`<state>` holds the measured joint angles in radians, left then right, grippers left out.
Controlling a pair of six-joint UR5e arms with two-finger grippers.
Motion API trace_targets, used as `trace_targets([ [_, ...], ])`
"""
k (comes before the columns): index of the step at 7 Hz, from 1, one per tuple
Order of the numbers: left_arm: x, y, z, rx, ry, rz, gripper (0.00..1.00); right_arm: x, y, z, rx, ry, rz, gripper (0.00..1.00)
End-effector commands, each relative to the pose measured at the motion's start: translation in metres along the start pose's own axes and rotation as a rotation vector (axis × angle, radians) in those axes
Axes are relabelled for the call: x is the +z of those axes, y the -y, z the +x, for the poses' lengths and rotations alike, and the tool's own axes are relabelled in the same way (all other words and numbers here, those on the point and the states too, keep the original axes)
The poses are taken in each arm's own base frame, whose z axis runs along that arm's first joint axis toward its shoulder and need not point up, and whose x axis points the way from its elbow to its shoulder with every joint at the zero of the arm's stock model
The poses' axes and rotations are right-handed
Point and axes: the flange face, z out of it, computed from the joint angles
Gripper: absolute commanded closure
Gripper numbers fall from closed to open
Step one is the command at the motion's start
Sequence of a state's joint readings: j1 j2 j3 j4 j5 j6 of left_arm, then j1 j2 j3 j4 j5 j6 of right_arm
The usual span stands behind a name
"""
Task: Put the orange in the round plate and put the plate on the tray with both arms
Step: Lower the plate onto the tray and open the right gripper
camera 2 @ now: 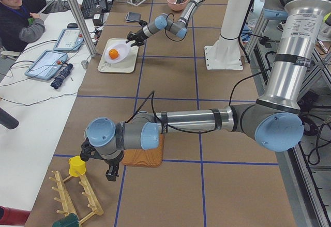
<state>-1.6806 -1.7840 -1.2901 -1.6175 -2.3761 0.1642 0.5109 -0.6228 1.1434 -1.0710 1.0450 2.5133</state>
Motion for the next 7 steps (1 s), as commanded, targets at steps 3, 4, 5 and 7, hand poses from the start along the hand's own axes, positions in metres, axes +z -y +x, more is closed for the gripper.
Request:
trace_targets([
  [3, 0.0, 0.0, 0.0, 0.0, 0.0, -0.001, 0.02, -0.084, 0.024, 0.006, -0.234, -0.054, -0.163, 0.0],
  [4, 0.0, -0.001, -0.001, -0.002, 0.0, -0.001, 0.02, -0.095, 0.051, -0.008, -0.372, -0.13, -0.184, 0.0],
  [5, 0.0, -0.001, -0.001, -0.001, -0.002, -0.001, 0.02, -0.096, 0.085, -0.028, -0.479, -0.186, -0.208, 0.0],
  [7, 0.0, -0.001, -0.001, -0.001, -0.002, -0.001, 0.02, -0.091, 0.162, -0.019, -0.79, -0.304, -0.338, 0.0],
])
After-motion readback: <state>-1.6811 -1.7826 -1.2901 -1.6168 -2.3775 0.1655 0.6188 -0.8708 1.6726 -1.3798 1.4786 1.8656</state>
